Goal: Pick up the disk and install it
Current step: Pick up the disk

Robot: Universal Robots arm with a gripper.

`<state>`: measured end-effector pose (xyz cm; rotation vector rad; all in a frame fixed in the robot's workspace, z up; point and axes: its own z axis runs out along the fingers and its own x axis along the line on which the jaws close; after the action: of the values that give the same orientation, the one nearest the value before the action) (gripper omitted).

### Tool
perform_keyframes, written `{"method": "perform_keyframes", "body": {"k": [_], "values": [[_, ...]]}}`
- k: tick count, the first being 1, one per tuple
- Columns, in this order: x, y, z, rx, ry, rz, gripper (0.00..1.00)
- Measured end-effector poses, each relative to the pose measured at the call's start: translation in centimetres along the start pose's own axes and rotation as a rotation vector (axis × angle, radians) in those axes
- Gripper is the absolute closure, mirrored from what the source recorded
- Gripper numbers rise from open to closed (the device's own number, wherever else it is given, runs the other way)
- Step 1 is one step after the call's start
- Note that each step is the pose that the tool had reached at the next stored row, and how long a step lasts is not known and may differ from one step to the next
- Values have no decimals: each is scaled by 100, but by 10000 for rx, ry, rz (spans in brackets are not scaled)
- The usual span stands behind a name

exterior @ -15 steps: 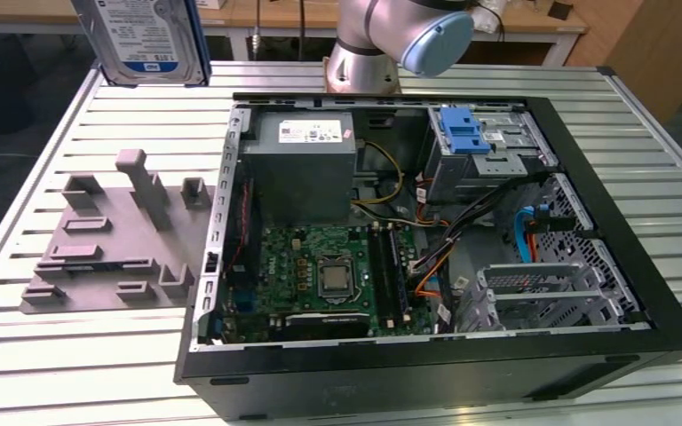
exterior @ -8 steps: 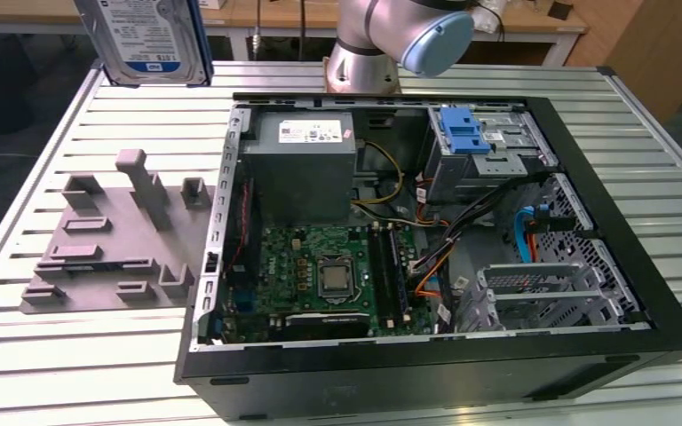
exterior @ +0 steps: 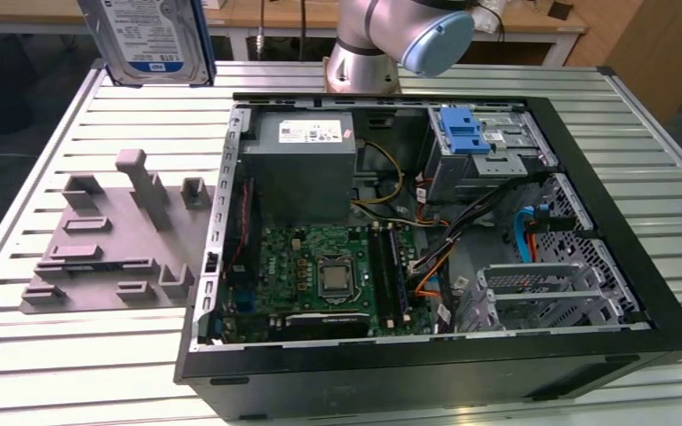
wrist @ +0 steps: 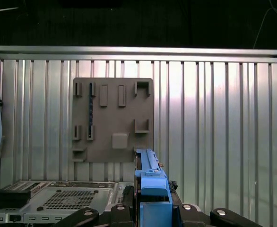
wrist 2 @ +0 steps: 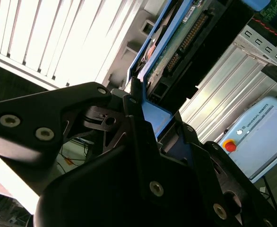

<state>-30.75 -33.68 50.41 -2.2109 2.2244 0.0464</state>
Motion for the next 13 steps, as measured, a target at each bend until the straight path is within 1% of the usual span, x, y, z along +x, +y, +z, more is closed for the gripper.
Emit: {"method": "perform_keyframes", "body": {"k": [13], "values": [[0,-44,-1,0,0,0,64]]}}
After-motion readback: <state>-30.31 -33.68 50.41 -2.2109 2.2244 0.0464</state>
